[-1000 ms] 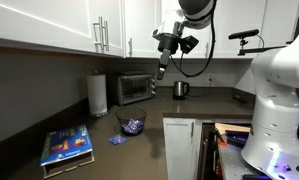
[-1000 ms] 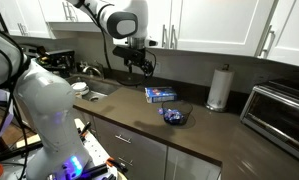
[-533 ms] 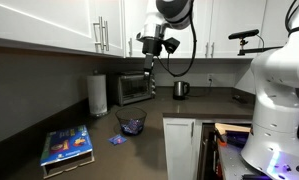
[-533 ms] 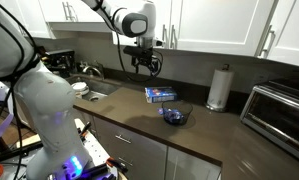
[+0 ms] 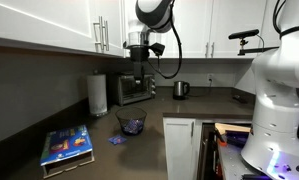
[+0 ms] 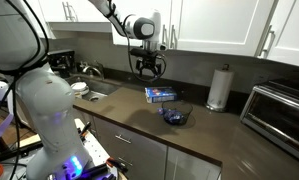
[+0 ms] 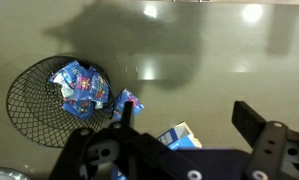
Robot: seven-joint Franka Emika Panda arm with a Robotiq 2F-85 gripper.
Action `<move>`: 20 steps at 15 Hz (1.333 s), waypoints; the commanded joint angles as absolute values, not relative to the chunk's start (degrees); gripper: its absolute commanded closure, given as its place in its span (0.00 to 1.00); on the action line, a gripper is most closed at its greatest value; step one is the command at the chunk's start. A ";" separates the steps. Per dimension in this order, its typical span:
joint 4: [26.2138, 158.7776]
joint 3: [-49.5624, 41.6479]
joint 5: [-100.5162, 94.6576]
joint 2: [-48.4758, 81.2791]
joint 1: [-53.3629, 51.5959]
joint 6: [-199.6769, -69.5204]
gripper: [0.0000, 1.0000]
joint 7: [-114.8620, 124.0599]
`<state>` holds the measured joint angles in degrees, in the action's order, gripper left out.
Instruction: Pick up the blue packet from the countertop and put it in the black basket
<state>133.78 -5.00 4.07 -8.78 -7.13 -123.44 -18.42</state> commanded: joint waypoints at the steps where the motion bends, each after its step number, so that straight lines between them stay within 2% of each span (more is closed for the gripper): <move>1: 133.68 -3.31 4.36 -8.76 -5.32 -123.29 0.00 -18.63; 20: 133.73 -1.80 0.60 -8.77 -3.75 -122.43 0.00 -16.19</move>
